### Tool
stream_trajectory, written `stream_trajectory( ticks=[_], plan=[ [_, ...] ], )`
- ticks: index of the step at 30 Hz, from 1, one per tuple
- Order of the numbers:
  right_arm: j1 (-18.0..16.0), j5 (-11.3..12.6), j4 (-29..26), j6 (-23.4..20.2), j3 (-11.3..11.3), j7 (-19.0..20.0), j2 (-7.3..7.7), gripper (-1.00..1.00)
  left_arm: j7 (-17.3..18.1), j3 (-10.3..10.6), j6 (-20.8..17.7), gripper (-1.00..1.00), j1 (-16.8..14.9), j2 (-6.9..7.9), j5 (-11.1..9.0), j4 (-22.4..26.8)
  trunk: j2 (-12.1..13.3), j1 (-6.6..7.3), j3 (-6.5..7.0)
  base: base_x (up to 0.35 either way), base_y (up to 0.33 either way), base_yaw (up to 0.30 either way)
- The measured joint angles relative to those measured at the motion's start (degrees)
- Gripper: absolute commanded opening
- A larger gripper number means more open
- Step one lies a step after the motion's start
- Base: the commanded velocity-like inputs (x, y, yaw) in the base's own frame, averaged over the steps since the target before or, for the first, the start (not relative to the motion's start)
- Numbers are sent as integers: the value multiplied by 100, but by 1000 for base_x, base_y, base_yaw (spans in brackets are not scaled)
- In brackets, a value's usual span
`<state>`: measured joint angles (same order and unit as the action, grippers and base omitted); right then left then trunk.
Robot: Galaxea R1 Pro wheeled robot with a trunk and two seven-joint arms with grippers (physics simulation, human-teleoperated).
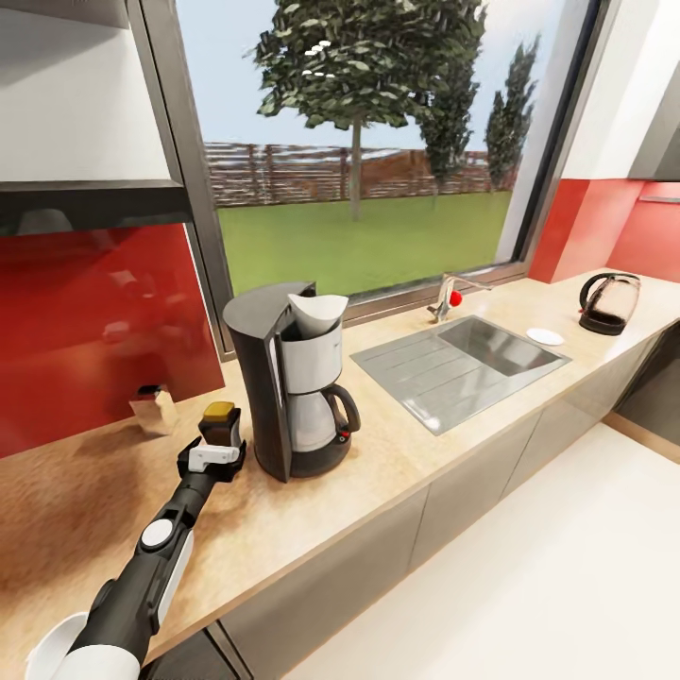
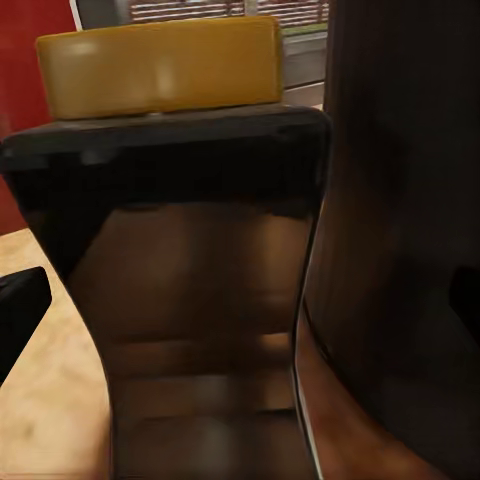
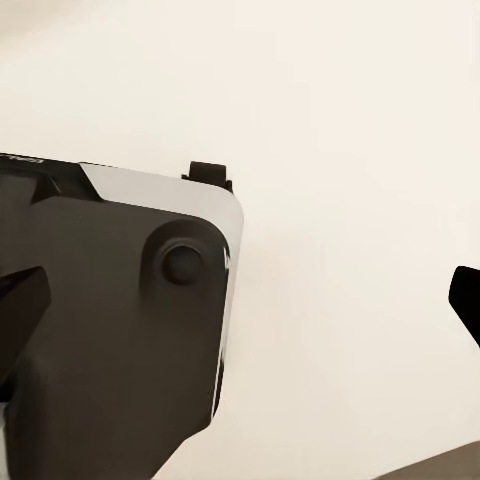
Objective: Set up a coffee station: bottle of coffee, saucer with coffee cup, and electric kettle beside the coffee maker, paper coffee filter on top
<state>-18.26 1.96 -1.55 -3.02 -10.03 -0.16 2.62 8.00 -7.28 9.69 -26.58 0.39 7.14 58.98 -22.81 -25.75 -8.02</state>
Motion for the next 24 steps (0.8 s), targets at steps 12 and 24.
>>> stream_trajectory(
  ticks=[12, 24],
  plan=[
    [0, 0, 0, 0, 0, 0, 0, 100, 0, 0, 0, 100, 0, 0, 0, 0, 0, 0, 0, 0, 0, 0],
    [0, -2, 0, 0, 0, 0, 0, 100, 1, -6, -1, 100, 0, 0, 8, 1, 0, -3, 0, -237, 28, 0]
  ],
)
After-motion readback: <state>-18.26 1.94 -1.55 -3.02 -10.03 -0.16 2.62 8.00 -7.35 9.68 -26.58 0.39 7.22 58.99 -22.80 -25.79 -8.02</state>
